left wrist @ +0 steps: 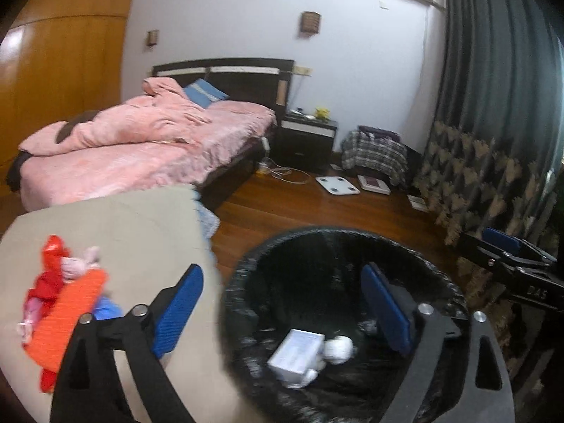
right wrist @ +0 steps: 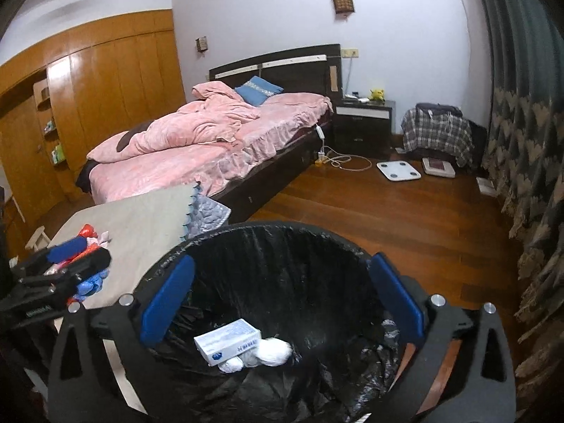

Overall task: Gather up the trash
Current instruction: 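Move both grippers back toward the remaining trash on the table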

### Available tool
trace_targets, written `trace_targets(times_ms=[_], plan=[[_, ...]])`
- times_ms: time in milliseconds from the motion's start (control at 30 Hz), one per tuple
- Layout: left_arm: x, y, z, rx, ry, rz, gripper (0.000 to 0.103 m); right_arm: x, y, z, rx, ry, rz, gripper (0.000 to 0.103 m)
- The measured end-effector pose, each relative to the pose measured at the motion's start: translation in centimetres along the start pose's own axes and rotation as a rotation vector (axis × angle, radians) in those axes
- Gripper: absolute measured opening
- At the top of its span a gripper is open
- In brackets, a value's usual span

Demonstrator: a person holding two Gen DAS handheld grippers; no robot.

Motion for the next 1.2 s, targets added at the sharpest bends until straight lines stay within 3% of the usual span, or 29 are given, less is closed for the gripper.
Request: trace_targets(times_ms=[200, 567, 733, 1000, 1200], plan=[[4.9, -0.1, 4.1, 0.024, 0.118, -0.050, 0.096, 1.1, 0.9, 3.4, 0.018, 0.062, -0.014, 0.098], [13.3, -2.9, 13.0, 0.088, 0.378, -0.084, 0.096, 1.5, 0.7, 14.6, 0.126, 0.215, -0.002, 0.098], [16.3, -4.4, 16.8, 0.138, 0.462, -0.095, 0.096, 1.0, 0.4, 19.0, 0.161, 0.262, 0.008, 0.098], [18.8, -6.3, 20.9, 0.167, 0.559, -0.093, 0.095, 0.5, -0.4, 25.5, 0.226, 0.323, 0.017, 0.098], [19.7, -7.6, 23.0, 0.199, 0.580, -0.085, 0.094, 0.2, -1.9, 30.2, 0.278, 0.373, 0.051, 0.097]])
Point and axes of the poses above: each gripper's, at about its wrist camera, not at the fingertips, and x roughly against the way its jaws point, z to its left, y to its top, the point moved 8 cm from there along -x, roughly the way its jaws point, and after that the axes turned 14 degrees about -y, right-handed, at the moved point
